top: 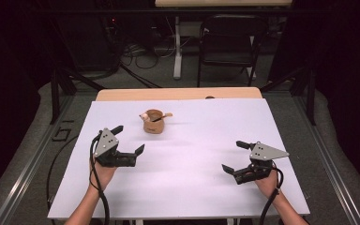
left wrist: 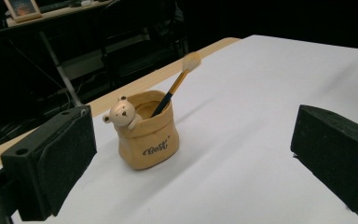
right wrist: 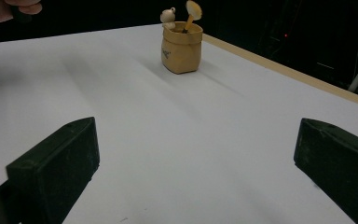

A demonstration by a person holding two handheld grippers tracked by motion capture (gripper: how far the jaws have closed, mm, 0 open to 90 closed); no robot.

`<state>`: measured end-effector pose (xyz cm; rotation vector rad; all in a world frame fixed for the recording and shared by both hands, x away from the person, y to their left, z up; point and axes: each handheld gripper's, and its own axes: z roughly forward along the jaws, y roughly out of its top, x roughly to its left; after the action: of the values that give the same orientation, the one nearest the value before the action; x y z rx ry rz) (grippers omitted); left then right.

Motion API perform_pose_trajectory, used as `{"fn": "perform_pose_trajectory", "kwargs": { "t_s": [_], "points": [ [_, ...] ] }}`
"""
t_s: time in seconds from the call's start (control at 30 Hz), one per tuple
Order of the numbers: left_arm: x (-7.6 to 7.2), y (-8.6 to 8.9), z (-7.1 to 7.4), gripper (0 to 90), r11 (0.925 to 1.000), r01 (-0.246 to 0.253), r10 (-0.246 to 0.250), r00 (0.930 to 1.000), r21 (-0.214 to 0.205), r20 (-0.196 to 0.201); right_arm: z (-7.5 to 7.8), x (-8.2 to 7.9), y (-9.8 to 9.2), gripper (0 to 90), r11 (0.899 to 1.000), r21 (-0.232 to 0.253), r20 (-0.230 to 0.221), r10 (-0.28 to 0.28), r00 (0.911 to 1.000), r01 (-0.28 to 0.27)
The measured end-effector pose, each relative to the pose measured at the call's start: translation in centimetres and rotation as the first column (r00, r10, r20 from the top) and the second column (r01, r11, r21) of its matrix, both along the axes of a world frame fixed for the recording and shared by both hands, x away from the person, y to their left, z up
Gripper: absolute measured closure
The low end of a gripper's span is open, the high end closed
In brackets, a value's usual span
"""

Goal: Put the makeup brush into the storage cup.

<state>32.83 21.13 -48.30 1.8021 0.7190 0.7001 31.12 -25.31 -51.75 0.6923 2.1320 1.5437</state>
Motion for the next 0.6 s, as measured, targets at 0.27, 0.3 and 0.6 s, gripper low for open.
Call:
{"fn": "perform_pose_trajectory", "kwargs": {
  "t_s": [0.27,0.3,0.6],
  "points": [
    [-1.5,1.2,-2.0,0.0,0.9986,-0.030,0.029,0.9996,-0.043,-0.003,-0.3,-0.4,-0.3,0.0,1.000,-0.014,-0.002,-0.009,1.0000,0.009],
    [-1.6,1.3,-2.2,0.0,0.9987,-0.030,0.030,0.9995,-0.041,-0.006,-0.4,-0.5,-0.4,0.0,1.000,-0.020,-0.003,-0.010,0.9999,0.010],
    [-2.9,2.0,-3.9,0.0,0.9969,-0.040,0.039,0.9991,-0.068,-0.017,-0.7,-1.0,-1.1,0.0,1.000,-0.011,-0.008,-0.024,0.9997,0.024]
  ]
}}
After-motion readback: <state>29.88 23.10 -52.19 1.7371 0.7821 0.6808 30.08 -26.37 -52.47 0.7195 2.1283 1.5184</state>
